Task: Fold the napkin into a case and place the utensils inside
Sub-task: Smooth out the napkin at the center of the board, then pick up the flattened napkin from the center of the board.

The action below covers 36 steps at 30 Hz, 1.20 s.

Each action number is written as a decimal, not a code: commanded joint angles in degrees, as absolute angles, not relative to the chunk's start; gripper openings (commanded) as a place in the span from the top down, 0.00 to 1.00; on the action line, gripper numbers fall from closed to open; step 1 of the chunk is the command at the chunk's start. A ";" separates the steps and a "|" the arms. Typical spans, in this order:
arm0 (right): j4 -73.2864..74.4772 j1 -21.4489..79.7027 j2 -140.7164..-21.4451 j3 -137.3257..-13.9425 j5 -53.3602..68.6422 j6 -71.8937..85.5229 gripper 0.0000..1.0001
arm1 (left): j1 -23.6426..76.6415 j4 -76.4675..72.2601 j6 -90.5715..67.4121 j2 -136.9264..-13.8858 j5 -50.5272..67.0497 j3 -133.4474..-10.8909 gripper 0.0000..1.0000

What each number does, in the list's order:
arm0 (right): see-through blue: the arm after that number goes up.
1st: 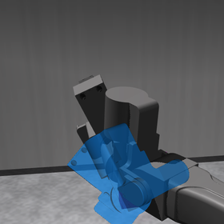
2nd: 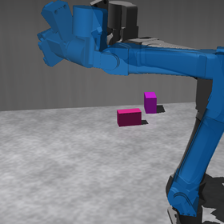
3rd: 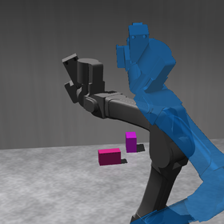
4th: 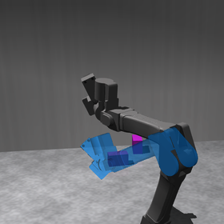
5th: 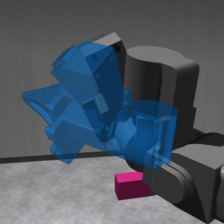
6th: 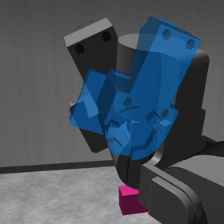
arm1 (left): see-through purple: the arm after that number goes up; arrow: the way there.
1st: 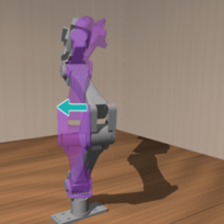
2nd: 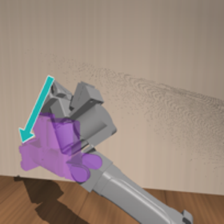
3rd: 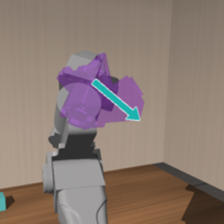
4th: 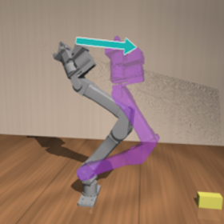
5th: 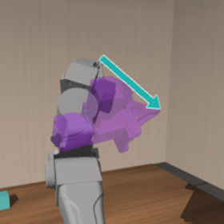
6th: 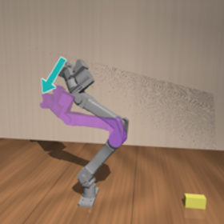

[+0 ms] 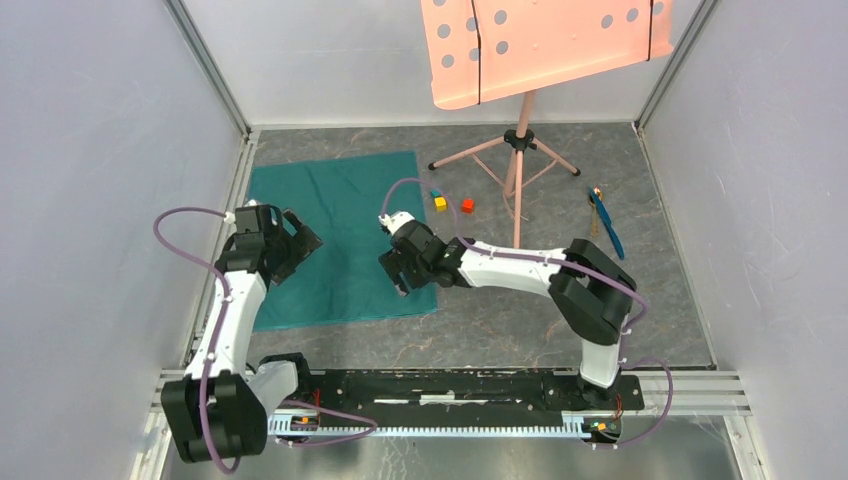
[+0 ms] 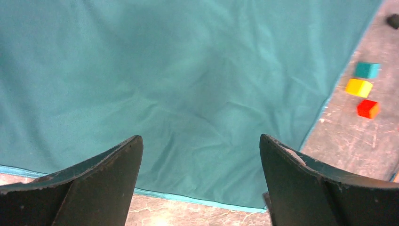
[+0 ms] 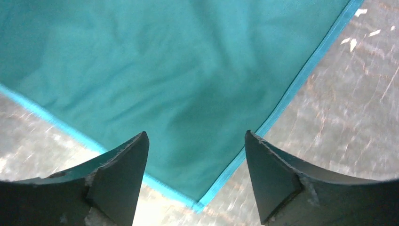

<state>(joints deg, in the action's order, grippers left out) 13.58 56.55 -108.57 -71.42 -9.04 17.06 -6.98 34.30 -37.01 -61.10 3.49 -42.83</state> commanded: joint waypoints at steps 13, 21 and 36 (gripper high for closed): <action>56.94 58.14 -113.47 -89.03 -12.01 67.61 0.28 | -5.74 34.69 -24.17 -49.14 4.91 -46.20 0.02; 63.53 57.07 -117.70 -92.60 -8.81 73.16 0.33 | -2.75 34.85 -23.54 -45.80 3.16 -46.30 0.02; 63.76 56.96 -123.04 -96.17 -8.79 75.85 0.45 | 5.29 37.42 -22.35 -45.42 -2.49 -47.81 0.01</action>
<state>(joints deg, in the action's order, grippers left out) 62.33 57.23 -122.06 -94.61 -8.82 73.76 4.36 37.26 -26.09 -46.04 0.03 -45.39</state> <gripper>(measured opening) 0.549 0.989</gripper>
